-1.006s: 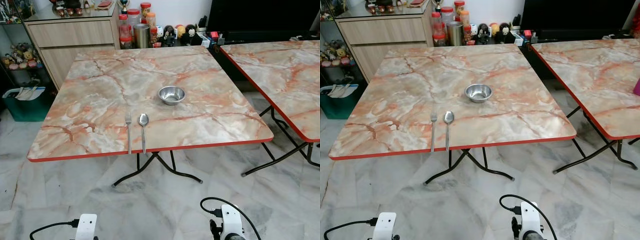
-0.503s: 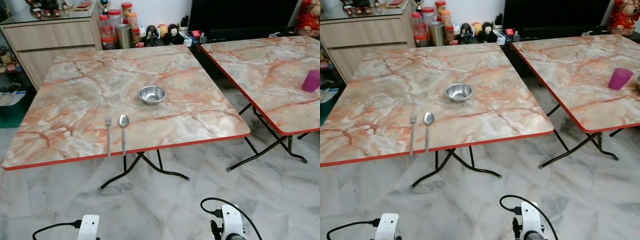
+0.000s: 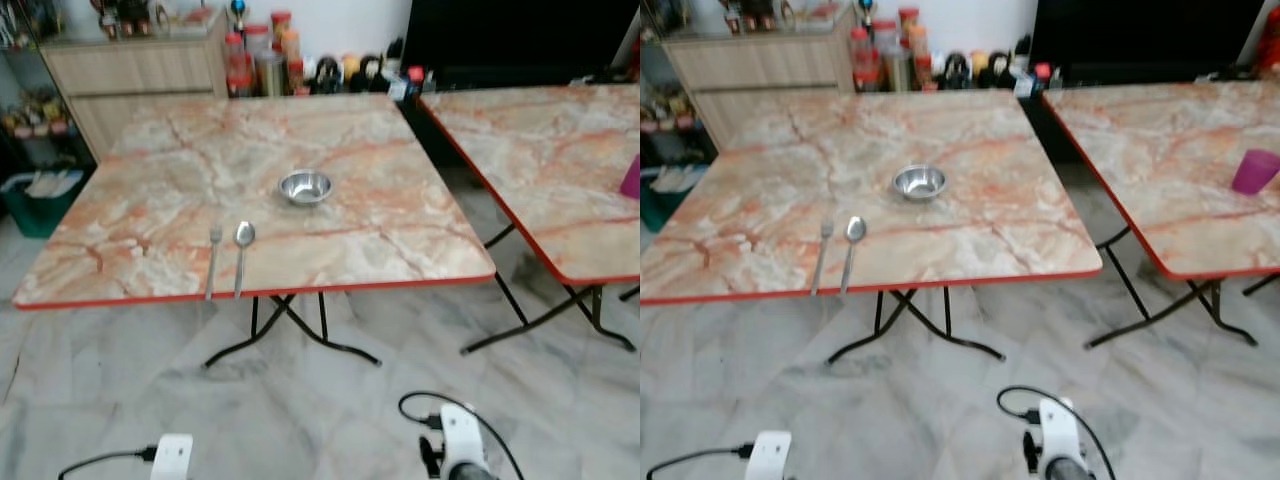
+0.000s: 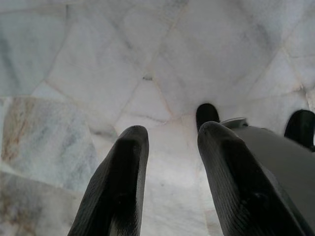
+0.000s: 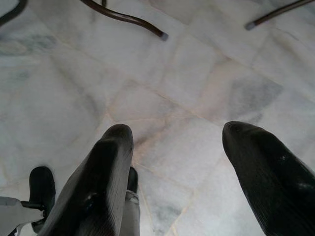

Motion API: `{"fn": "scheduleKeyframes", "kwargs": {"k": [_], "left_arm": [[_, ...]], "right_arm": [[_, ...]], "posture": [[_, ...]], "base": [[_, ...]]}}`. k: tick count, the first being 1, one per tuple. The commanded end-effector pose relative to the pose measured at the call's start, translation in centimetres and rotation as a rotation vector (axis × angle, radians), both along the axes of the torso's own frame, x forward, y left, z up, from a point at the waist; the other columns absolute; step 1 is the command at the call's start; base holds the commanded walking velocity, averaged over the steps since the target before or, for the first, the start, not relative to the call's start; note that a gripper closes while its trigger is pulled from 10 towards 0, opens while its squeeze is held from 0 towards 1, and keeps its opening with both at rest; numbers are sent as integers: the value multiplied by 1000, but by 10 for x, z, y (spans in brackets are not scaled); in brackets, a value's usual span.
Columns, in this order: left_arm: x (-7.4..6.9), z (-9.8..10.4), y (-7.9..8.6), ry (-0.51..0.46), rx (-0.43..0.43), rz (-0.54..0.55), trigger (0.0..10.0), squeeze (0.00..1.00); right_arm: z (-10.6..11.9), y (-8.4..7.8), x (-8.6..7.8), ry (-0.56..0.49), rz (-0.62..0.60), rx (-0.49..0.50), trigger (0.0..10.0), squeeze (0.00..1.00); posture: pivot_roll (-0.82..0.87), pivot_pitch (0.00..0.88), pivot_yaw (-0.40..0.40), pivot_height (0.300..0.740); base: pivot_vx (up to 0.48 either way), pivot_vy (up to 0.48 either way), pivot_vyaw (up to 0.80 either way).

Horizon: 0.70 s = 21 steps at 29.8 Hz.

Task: Setting the table

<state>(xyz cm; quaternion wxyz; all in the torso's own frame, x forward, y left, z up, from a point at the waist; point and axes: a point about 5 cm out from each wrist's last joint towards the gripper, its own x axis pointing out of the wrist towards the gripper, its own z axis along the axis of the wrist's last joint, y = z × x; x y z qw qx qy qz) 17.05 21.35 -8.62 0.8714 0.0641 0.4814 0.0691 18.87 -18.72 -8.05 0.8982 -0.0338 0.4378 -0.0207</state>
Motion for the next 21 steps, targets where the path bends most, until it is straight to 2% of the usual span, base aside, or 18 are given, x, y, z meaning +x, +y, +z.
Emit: {"fn": "scheduleKeyframes", "kwargs": {"k": [1,21], "left_arm": [[2,1,3,-1,6,12,10000,0],[0,1,4,0,3,29,10000,0]], "right_arm": [[0,-2,0,0,-2,-3,10000,0],[0,-2,-1,-4,-16,5,10000,0]], "posture": [[-33,0,-12,740],[-32,0,-15,740]], "base": [[0,300,0],[0,358,0]]}}
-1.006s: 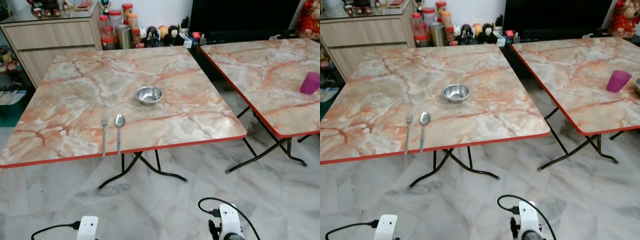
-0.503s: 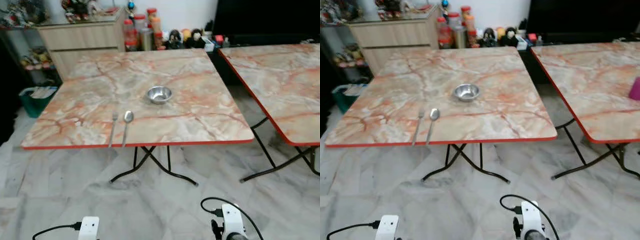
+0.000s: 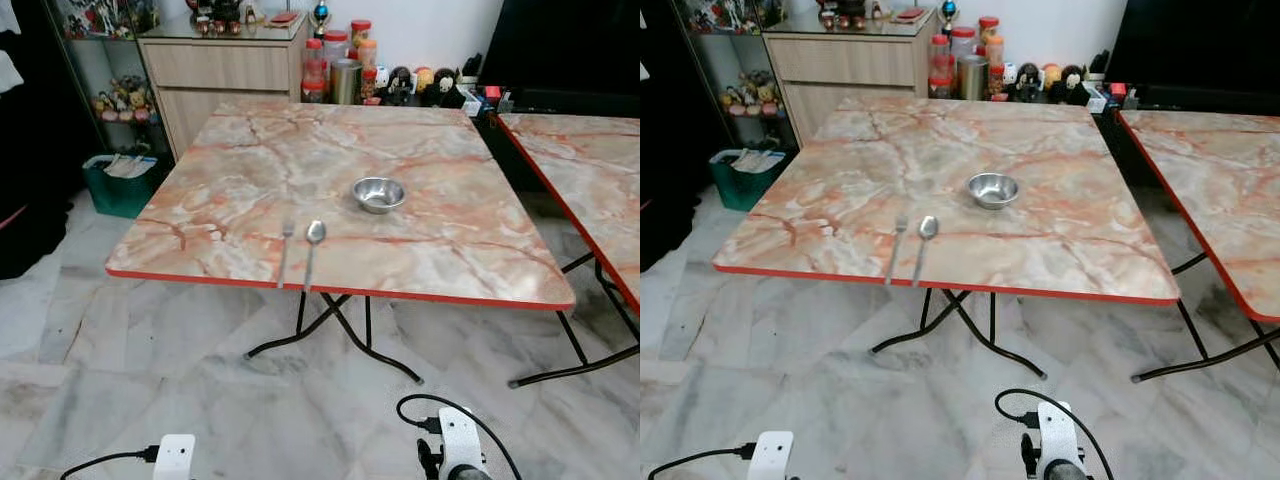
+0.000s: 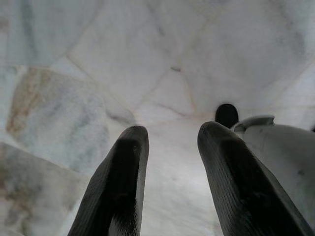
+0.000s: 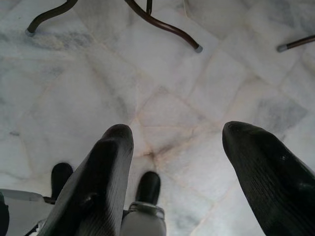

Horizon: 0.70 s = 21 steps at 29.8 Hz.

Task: Setting the table

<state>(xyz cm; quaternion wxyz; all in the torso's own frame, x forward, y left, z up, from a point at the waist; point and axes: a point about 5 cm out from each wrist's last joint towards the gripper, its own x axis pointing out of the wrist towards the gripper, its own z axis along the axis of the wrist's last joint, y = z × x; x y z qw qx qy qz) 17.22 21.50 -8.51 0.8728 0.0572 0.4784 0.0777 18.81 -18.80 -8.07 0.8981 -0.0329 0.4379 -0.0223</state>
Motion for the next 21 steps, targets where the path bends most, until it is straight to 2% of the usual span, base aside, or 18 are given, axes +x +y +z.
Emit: {"fn": "scheduleKeyframes", "kwargs": {"k": [1,21], "left_arm": [[-2,0,2,9,7,7,10000,0],[-1,1,5,8,17,-1,10000,0]], "right_arm": [[0,-1,-1,-5,-14,7,10000,0],[0,3,0,-11,-21,18,10000,0]], "posture": [[-34,0,-10,740],[-31,0,0,740]], "base": [[0,435,0],[0,447,0]]}}
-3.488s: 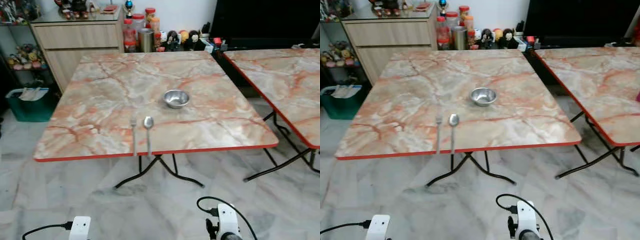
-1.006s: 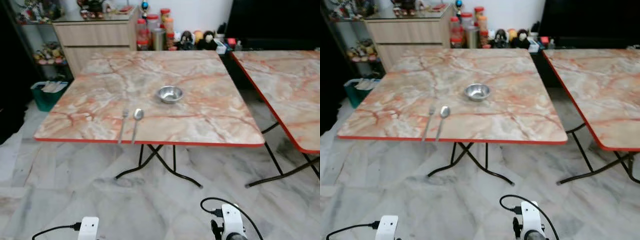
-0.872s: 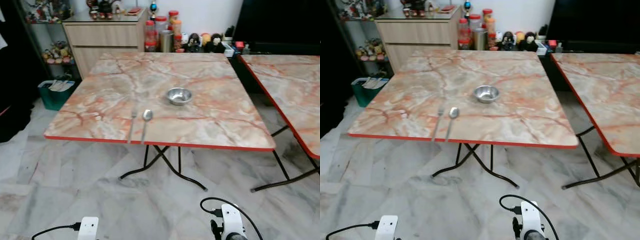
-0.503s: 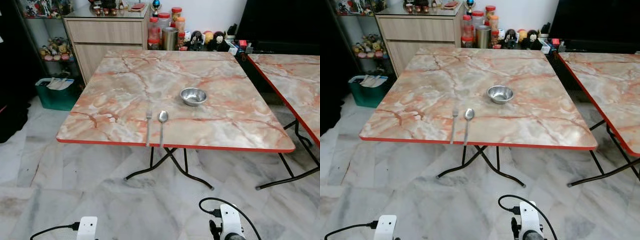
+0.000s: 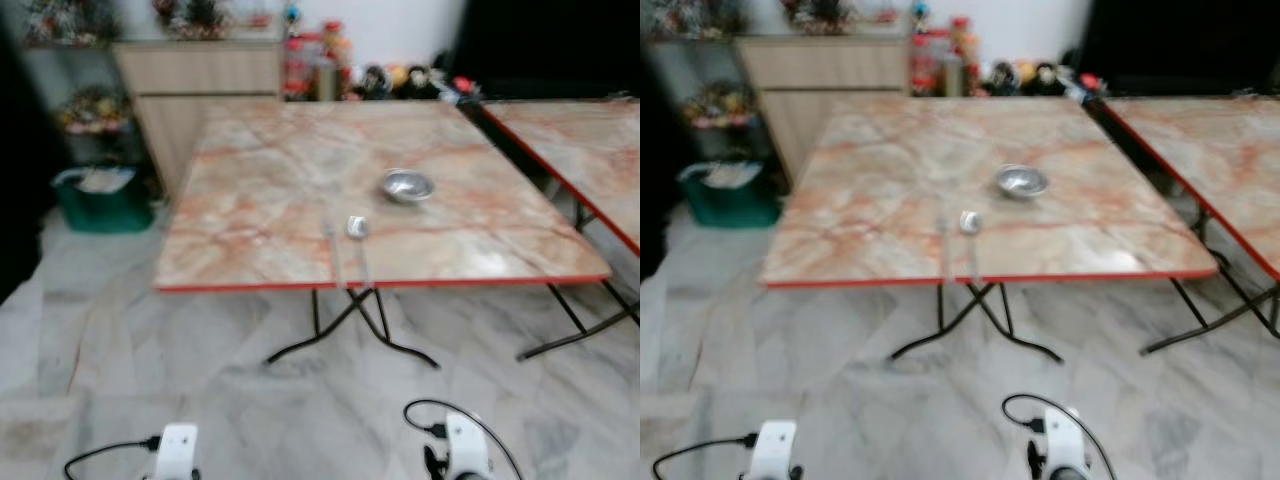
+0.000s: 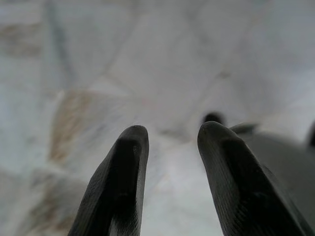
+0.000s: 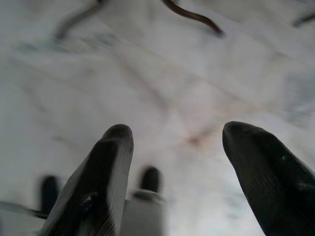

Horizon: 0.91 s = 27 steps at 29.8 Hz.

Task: Setting the table

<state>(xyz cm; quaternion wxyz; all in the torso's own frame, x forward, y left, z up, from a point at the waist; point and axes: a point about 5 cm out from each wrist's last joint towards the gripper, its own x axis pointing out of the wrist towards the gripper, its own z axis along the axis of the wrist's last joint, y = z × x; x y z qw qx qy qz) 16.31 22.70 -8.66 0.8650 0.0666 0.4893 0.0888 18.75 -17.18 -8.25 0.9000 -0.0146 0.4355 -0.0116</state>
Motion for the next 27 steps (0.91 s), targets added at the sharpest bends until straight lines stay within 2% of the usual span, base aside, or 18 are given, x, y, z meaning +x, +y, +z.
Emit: {"fn": "scheduleKeyframes", "kwargs": {"k": [1,6,17,27], "left_arm": [[8,2,-7,-17,-9,-14,10000,0],[8,2,-6,-16,-8,-15,10000,0],[11,3,-8,-41,-17,-27,10000,0],[9,2,-11,-35,-21,-31,10000,0]], "right_arm": [[2,-13,1,-4,-25,-24,10000,0],[2,-12,0,-5,-27,-22,10000,0],[5,-12,6,-40,-36,-9,10000,0],[3,-13,3,-25,-32,-17,10000,0]], "posture": [[-31,0,0,740],[-30,0,2,740],[-25,0,4,740],[-25,0,2,740]], "base": [[0,446,0],[0,440,0],[0,0,0],[84,0,0]]}}
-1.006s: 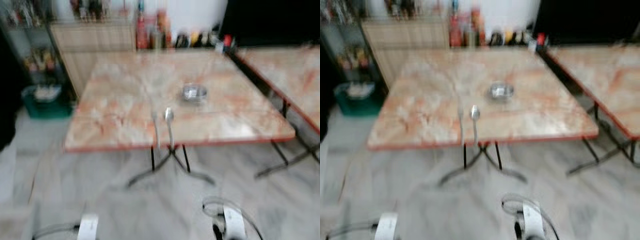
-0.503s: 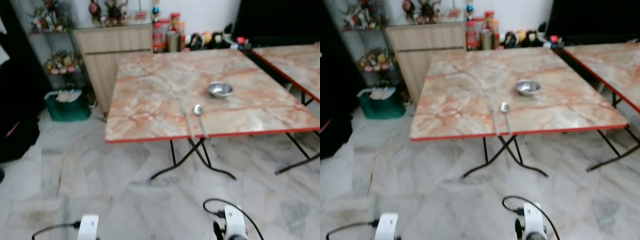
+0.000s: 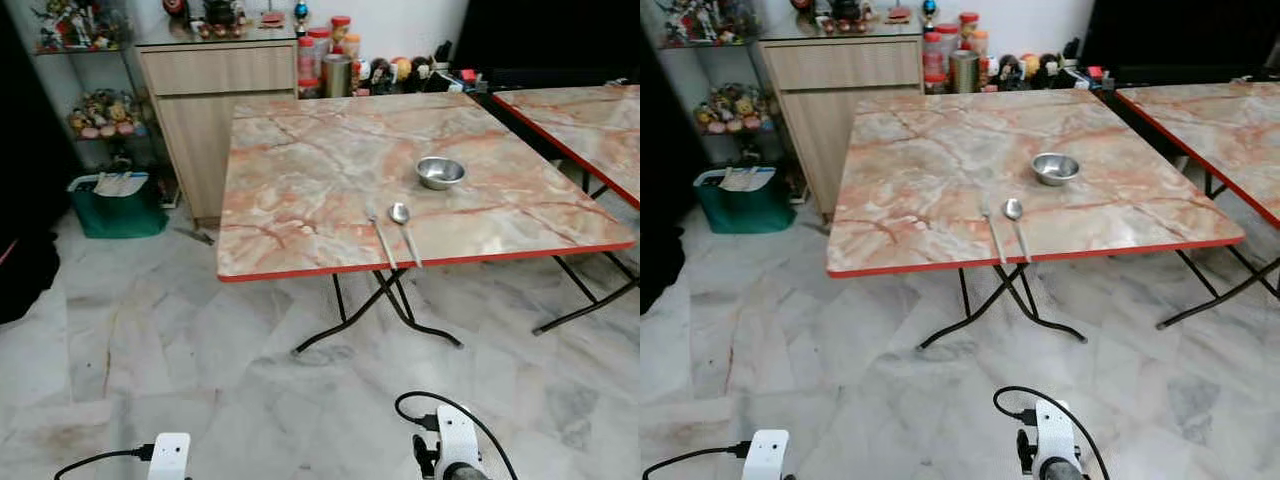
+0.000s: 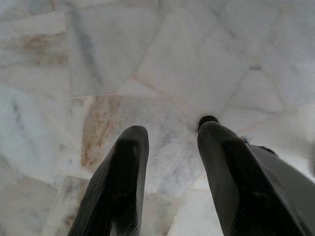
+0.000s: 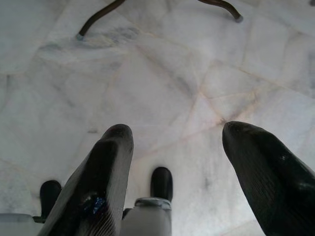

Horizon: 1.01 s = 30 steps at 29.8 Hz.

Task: Setting the table

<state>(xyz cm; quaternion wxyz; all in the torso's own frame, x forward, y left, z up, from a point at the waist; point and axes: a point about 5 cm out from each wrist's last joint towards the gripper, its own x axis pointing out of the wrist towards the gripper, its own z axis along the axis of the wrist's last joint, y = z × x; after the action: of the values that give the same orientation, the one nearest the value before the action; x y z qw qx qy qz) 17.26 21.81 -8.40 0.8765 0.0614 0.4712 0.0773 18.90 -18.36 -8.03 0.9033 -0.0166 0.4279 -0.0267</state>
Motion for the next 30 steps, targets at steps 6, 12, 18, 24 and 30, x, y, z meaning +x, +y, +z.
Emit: {"fn": "scheduleKeyframes", "kwargs": {"k": [6,12,18,24,30], "left_arm": [[0,0,-2,6,-2,-20,10000,0],[0,-1,-3,6,-3,-22,10000,0],[0,-1,-4,9,-2,-27,10000,0],[1,0,-4,10,3,-38,10000,0],[3,0,-3,9,6,-44,10000,0]], "right_arm": [[0,-2,-1,-3,-9,-4,10000,0],[0,-3,-1,-6,-6,-7,10000,0],[1,-3,0,-15,-6,-5,10000,0],[1,-5,0,-15,-7,-7,10000,0],[0,-5,-1,-13,-9,-4,10000,0]], "posture": [[-25,0,2,740],[-28,0,3,740],[-31,0,4,740],[-29,0,5,740],[-29,0,6,740]], "base": [[0,0,0],[0,0,0],[176,0,0],[321,0,0],[351,0,0]]}}
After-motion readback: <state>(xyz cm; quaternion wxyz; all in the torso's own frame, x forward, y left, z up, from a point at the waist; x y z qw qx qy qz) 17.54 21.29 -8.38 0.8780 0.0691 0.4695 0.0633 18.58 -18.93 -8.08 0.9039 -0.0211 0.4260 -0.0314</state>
